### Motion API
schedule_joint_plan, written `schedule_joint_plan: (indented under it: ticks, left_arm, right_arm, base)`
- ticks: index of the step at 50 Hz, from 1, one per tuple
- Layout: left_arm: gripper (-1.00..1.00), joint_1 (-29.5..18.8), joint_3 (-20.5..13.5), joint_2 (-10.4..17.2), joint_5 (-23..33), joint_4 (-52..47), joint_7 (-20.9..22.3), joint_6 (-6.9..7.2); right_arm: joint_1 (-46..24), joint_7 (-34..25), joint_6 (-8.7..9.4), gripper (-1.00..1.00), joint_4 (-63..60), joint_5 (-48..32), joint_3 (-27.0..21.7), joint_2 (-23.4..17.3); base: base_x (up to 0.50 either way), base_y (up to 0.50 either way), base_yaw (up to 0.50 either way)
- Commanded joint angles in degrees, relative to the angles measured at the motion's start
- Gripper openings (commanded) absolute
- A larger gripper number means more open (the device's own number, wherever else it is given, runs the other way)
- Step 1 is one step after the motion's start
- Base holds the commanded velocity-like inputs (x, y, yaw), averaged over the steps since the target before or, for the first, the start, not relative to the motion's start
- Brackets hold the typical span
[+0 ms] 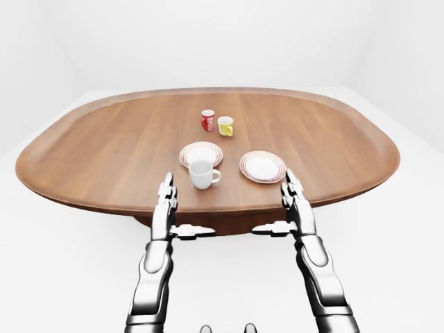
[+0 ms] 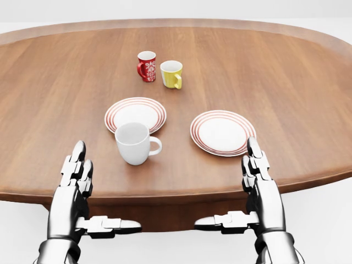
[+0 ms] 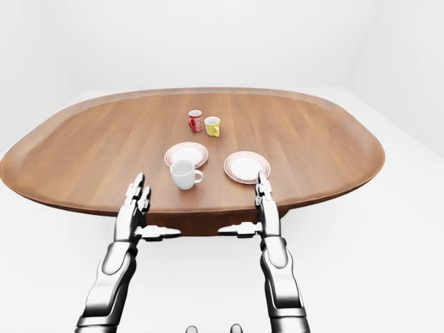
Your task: Put the white mug on the left plate.
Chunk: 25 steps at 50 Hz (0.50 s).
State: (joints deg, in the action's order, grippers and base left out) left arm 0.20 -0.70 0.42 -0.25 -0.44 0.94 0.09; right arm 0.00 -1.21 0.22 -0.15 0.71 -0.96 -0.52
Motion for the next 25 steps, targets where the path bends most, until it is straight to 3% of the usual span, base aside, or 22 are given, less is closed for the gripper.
schedule_joint_plan:
  ticks: [1, 4, 7, 9, 10, 14, 16, 20, 25]
  left_arm:
    - [1.00, 0.91, -0.63, 0.52, 0.38, -1.44, 1.66, -0.10]
    - [1.00, 1.22, -0.58, 0.52, 0.19, -3.02, 2.16, 0.84]
    - [1.00, 2.48, -0.32, 0.41, -0.65, -8.01, 3.01, 3.38]
    - [1.00, 2.88, -0.01, 0.44, -0.20, -10.14, 3.29, 3.70]
    - [1.00, 3.12, -0.20, 0.45, -0.79, -14.19, 3.39, 4.91]
    - [1.00, 2.18, -1.60, 0.57, -4.10, -31.55, 3.56, 4.91]
    - [1.00, -0.11, -3.92, 0.77, -7.79, -42.63, 2.60, 4.91]
    - [1.00, -0.41, -4.88, 0.99, -10.44, -45.71, 2.20, 4.91]
    - [1.00, 0.61, -3.99, 1.04, -8.78, -40.52, 2.63, 4.91]
  right_arm:
    - [0.10, -2.56, 0.13, 1.00, -0.13, 1.46, -1.51, -0.77]
    - [0.32, -2.66, 0.81, 1.00, -1.32, 1.41, -1.47, -0.80]
    - [0.71, -3.13, 2.69, 1.00, -5.28, 1.96, -1.71, -0.95]
    - [0.96, -3.29, 4.44, 1.00, -7.84, 2.16, -1.70, -0.93]
    - [1.19, -3.15, 4.78, 1.00, -10.97, 2.12, -1.75, -1.02]
    - [0.89, -3.24, 4.78, 1.00, -23.91, 3.87, -2.04, -1.02]
    - [0.09, -2.82, 4.78, 1.00, -31.74, 4.78, -2.26, -1.10]
    - [-0.02, -3.66, 4.78, 1.00, -33.52, 4.78, -1.80, -1.05]
    - [-0.09, -3.81, 4.78, 1.00, -33.72, 5.45, -1.66, -0.64]
  base:
    - [0.00, 0.00, 0.00]
    - [0.00, 0.00, 0.00]
    - [0.00, 0.00, 0.00]
    - [0.00, 0.00, 0.00]
    - [0.00, 0.00, 0.00]
    - [0.00, 0.00, 0.00]
    - [0.00, 0.00, 0.00]
    - [0.00, 0.00, 0.00]
    - [0.00, 0.00, 0.00]
